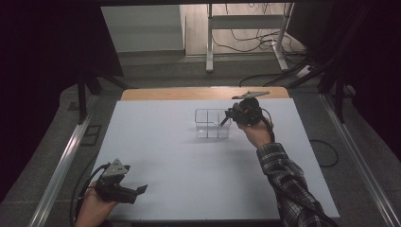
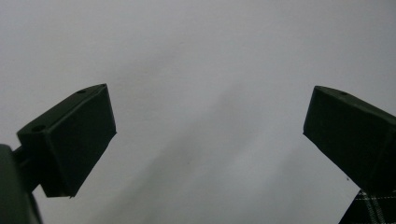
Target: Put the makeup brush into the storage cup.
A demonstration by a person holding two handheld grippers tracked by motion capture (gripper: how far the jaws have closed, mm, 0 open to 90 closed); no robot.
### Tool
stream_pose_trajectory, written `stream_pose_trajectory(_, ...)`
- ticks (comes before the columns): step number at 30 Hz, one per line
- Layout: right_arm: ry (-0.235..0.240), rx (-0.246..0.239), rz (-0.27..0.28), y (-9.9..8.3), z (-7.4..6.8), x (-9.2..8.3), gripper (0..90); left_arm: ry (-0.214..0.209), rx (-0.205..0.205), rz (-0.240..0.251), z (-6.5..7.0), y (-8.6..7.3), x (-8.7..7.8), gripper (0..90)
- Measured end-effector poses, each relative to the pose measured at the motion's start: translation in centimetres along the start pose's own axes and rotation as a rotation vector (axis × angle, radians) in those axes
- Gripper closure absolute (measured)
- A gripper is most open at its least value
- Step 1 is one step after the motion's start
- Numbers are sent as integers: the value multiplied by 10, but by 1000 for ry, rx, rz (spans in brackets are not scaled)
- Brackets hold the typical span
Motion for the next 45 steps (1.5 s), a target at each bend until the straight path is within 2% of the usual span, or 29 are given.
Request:
stream_pose_trajectory(7,1,3,-16,-6,-2,7,758,0,6,-3,0,0,0,27)
stream_pose_trajectory(11,3,-4,-45,-11,-3,11,749,-1,5,-2,0,0,0,27)
stream_pose_trajectory(13,21,15,-60,-12,-6,11,625,0,5,-2,0,0,0,26)
stream_pose_trajectory(16,9,16,-45,-10,-8,9,471,0,6,-3,0,0,0,27)
stream_pose_trajectory(19,-20,-1,-55,-9,-6,8,326,1,5,-5,1,0,1,26)
stream_pose_trajectory(22,-14,4,-62,-11,-4,8,248,2,7,-4,0,0,0,26)
stream_pose_trajectory(25,31,38,-50,-11,-3,8,152,1,6,-3,0,0,0,25)
stream_pose_trajectory(29,30,51,-54,-13,-1,8,68,1,4,-5,0,0,1,25)
stream_pose_trajectory(34,17,32,-80,-18,-3,6,49,1,4,-4,1,0,1,24)
stream_pose_trajectory(38,35,30,-95,-21,-5,3,37,1,6,-6,0,0,1,24)
stream_pose_trajectory(45,39,17,-97,-23,-6,-3,13,1,6,-7,1,0,1,24)
Point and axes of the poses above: each handheld gripper's, and its own axes: x roughly forward along the jaws, y roughly out of its top, z roughly to its right, the point moved 9 cm from there along x, roughly forward along the jaws, and after that the axes turned 1 degree about -z, right-handed, at the moved point
